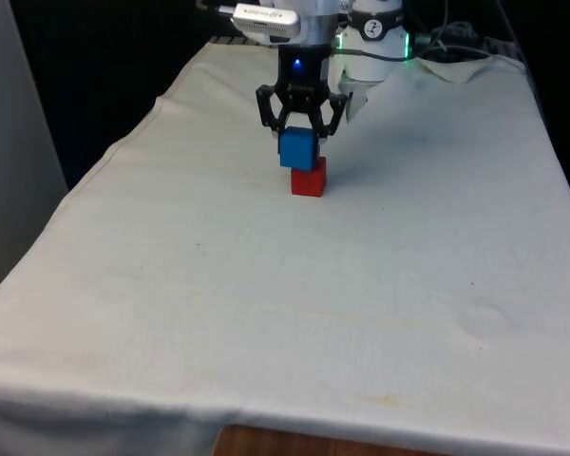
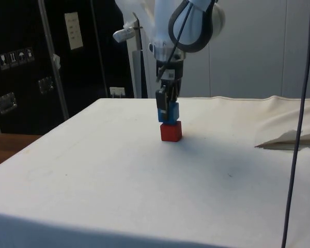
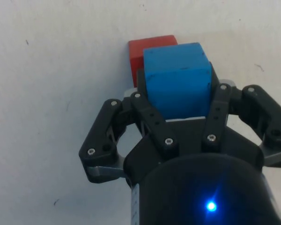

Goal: Stack the two cubes.

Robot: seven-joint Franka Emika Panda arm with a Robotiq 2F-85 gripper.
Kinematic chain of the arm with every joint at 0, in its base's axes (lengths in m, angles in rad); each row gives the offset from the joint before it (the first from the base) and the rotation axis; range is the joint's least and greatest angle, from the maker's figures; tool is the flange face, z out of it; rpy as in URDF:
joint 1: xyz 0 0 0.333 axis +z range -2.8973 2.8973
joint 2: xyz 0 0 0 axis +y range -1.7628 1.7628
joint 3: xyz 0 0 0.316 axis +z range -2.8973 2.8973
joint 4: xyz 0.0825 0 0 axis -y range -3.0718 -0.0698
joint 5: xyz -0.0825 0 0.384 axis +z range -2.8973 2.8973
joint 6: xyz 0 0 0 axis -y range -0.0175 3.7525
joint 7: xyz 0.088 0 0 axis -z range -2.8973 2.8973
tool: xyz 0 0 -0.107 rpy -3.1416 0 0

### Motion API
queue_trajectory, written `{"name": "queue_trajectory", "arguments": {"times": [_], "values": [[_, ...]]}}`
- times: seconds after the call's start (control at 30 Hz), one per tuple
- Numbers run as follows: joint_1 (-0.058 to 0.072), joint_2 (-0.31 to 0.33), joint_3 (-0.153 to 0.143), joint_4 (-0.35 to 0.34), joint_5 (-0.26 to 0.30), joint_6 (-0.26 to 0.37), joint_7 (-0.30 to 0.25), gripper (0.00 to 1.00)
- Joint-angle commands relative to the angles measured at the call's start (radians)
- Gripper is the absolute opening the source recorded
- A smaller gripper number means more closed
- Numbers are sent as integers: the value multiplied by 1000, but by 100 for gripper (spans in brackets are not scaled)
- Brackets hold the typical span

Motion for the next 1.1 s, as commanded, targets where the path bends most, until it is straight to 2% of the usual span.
{"name": "queue_trajectory", "arguments": {"times": [0.0,0.13,0.17,0.23,0.4,0.43,0.47,0.7,0.77,0.8,1.07], "values": [[-5,-9,9,-4,16,-6,-10,2],[-4,-11,8,-7,16,-3,-10,2],[0,-3,-1,0,0,-1,0,2],[-5,-13,9,-9,16,-2,-10,2],[-5,-15,9,-15,18,1,-9,2],[0,-5,-1,-6,0,0,1,2],[-5,-16,9,-16,18,1,-9,2],[-5,-11,9,-17,19,5,-8,2],[0,-5,-1,-12,0,1,2,2],[-3,-8,10,-17,19,8,-6,2],[1,-1,11,-16,15,14,6,2]]}}
